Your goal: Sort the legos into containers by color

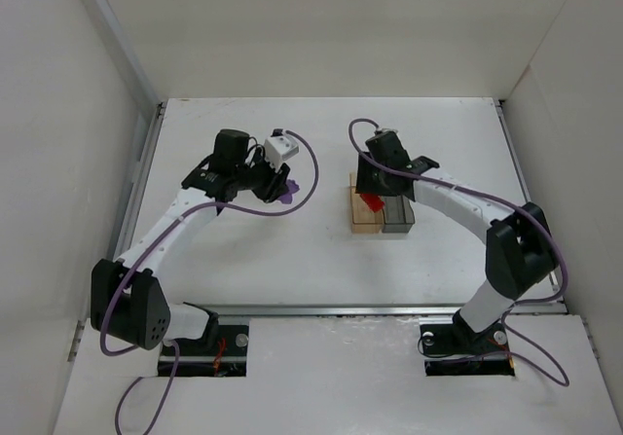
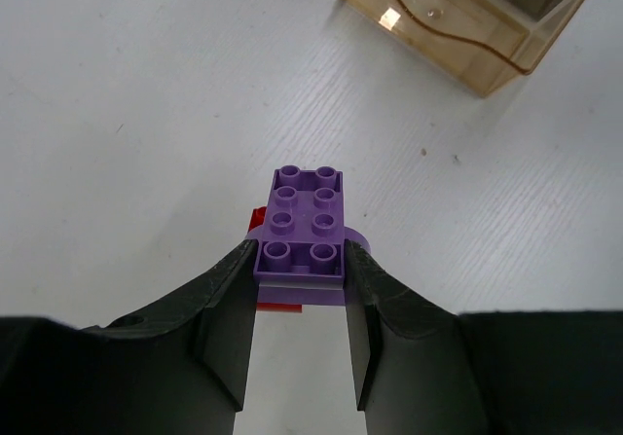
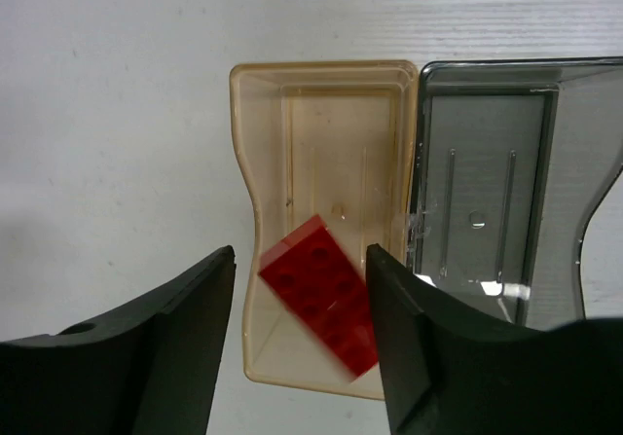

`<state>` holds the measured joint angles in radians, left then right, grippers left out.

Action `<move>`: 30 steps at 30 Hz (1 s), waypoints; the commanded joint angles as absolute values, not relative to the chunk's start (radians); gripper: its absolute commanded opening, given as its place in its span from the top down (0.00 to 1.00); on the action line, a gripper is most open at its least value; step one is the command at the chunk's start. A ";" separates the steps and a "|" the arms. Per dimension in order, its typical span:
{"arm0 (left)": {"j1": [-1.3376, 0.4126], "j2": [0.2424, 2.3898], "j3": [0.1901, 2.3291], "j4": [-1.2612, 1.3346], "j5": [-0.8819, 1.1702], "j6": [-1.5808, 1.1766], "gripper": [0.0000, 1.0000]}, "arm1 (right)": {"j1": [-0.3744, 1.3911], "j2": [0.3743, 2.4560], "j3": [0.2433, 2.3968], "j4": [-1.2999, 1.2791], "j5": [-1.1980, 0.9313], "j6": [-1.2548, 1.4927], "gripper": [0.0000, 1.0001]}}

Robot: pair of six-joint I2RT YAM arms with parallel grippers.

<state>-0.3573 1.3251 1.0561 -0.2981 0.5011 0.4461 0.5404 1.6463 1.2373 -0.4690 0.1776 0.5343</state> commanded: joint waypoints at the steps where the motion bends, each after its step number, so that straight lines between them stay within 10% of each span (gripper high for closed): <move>1: -0.356 1.302 1.120 -0.279 0.560 0.370 1.00 | 0.574 1.620 1.232 -0.451 0.220 0.491 0.36; 5: -0.347 1.293 1.141 -0.244 0.569 0.275 1.00 | 0.621 1.550 1.213 -0.379 0.204 0.393 0.16; 30: -0.337 1.134 1.135 0.233 0.569 -0.511 1.00 | 0.742 1.321 1.138 0.336 -0.265 0.219 0.10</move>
